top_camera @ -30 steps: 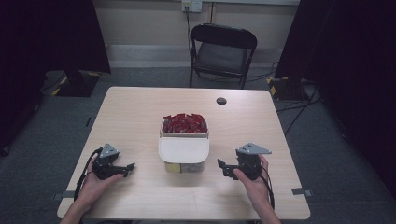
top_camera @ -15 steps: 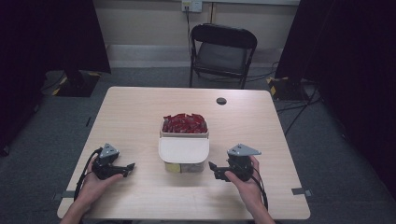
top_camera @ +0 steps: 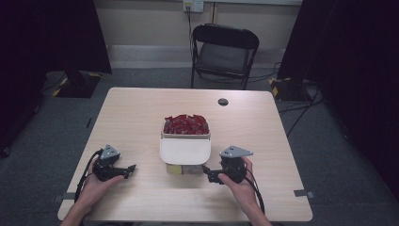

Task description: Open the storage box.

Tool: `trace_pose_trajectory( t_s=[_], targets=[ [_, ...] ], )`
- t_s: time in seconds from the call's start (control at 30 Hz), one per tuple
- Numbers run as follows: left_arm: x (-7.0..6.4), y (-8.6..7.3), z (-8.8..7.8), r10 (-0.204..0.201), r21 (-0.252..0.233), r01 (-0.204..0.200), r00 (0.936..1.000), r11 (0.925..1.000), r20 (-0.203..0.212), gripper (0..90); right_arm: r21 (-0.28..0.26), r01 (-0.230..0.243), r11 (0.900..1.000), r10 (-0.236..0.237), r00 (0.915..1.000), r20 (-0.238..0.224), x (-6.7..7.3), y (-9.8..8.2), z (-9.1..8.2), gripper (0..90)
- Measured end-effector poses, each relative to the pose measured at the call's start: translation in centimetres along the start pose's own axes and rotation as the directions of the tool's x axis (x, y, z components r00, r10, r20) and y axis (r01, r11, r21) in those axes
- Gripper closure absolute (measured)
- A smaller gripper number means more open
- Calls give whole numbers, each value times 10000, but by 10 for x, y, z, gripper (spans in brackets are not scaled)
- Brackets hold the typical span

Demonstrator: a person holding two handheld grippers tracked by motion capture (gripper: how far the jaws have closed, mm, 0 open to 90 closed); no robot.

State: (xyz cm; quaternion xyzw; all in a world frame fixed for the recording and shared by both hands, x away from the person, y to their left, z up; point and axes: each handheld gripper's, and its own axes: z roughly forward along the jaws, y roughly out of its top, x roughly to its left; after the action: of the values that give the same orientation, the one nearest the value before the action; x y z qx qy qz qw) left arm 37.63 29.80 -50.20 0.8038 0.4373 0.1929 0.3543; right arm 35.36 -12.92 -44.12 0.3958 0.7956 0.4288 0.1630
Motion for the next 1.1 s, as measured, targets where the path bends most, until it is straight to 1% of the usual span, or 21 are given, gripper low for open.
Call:
trace_pose_trajectory(
  t_s=[0.33,0.8,1.1],
  targets=[
    [0,0,0,2,5,-2,10000,10000,-3,148,-49,-3,10000,2,10000,-72,-1,3,5,142],
    [0,0,0,-17,-12,17,10000,10000,0,147,-223,-57,9997,53,9998,-181,-3,7,1,139],
    [0,0,0,-3,0,3,10000,10000,0,147,-266,-101,9996,97,9999,-143,-3,7,0,140]
  ],
)
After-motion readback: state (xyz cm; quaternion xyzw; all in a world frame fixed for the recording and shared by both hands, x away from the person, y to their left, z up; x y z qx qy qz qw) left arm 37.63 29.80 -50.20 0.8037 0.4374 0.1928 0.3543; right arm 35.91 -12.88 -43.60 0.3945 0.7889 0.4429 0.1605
